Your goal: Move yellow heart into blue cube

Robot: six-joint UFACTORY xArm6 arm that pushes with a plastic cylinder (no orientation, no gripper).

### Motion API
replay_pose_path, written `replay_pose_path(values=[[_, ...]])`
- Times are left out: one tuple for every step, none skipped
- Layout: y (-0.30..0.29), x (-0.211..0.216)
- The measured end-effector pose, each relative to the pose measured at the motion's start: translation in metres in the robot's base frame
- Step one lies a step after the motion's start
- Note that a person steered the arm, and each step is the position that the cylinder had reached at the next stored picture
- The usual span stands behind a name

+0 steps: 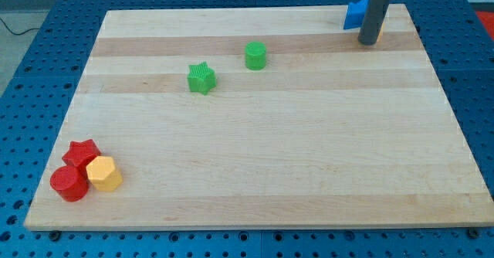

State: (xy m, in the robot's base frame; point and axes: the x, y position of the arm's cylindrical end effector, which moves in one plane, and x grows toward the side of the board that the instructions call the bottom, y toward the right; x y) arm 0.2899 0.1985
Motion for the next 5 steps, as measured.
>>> replay_pose_path(values=[[0.000, -0.010], [0.000, -0.010], [-0.005, 0.005], [-0.038, 0.057], [-0.103, 0.102]])
